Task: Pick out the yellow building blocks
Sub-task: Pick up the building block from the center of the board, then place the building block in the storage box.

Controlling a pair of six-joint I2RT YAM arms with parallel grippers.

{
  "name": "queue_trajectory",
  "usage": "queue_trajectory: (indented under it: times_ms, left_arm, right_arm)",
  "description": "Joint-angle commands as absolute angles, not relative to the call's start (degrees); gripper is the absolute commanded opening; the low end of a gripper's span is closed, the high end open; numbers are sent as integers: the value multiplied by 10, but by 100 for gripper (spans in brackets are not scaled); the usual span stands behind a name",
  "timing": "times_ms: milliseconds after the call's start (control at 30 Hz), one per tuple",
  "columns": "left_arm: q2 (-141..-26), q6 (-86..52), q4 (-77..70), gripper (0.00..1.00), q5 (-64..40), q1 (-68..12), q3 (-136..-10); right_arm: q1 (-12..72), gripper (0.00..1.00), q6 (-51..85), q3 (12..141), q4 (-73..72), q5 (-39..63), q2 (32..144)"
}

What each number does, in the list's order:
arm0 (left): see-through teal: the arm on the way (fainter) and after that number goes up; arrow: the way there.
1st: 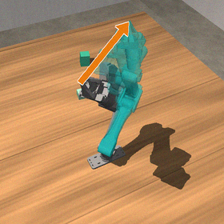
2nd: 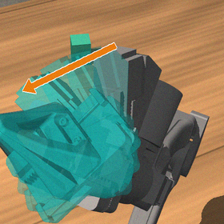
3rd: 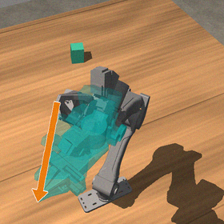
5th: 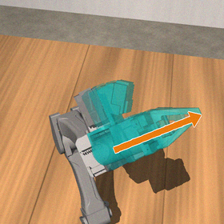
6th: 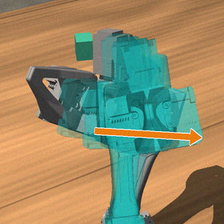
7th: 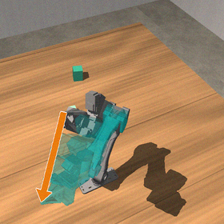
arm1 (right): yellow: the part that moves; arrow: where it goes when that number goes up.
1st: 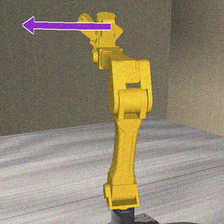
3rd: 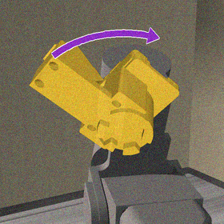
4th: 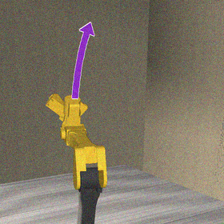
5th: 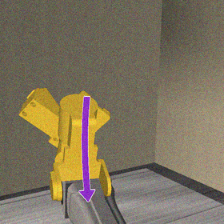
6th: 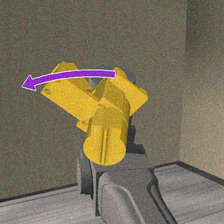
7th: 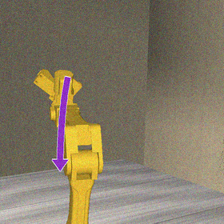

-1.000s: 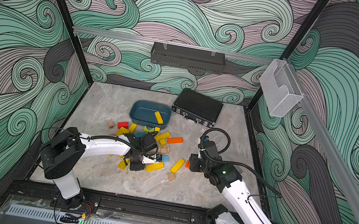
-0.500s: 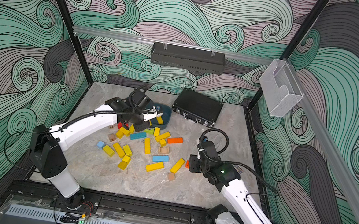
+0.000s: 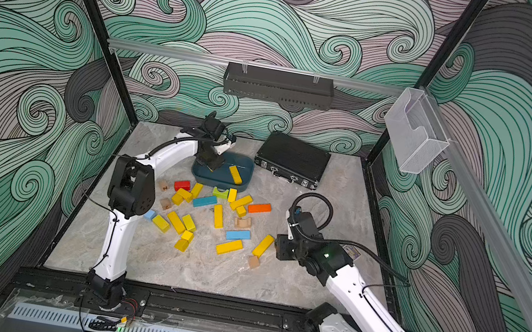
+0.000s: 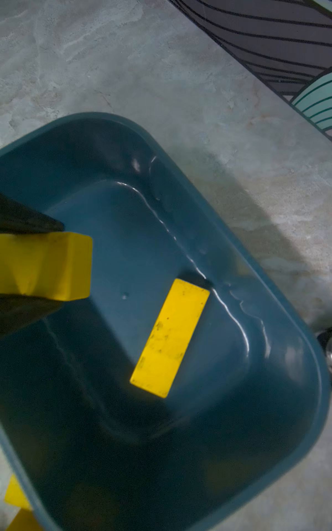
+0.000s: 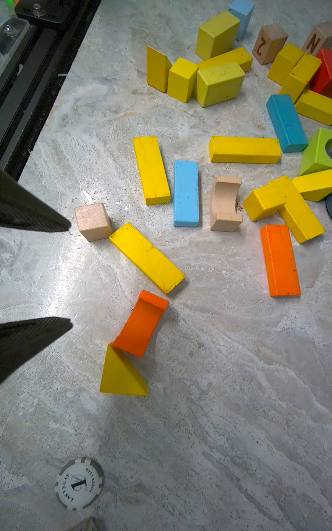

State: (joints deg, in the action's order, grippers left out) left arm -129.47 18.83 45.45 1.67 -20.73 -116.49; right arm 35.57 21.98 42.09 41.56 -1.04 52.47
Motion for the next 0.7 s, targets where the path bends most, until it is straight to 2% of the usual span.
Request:
queue_trajectory:
  times_ms: [0,133,267,367,433,500,567,667]
  left_arm:
    - [-1322,176,463,7,10,-204,-1212]
    - [-1356,187,449,8,15,-201,-1226]
    - [-1388,199,447,15,19,-201,-1242]
    - [-1398,198,455,26,21,-201,-1252]
    - [-1397,196,463,36,19,-201,-1252]
    - [-1388,195,471,51,16,-202,-1253]
    - [-1372,194,477,61,16,-201,-1253]
    - [-1336,190,490,67,17,-202,-1254]
  right_arm:
    - [369,50,236,432,437,-10,523]
    - [382,50,237,432,436,-14,536]
    - [404,50,236,440,423,-25,561]
    - [417,51,233,454,413,-35,584]
    - [425,51,230,469,407,-39,602]
    - [432,51,224,486,400,-42,624]
    - [438,52,220,501,392,-41,647]
    - [454,53,212,524,376,-41,685]
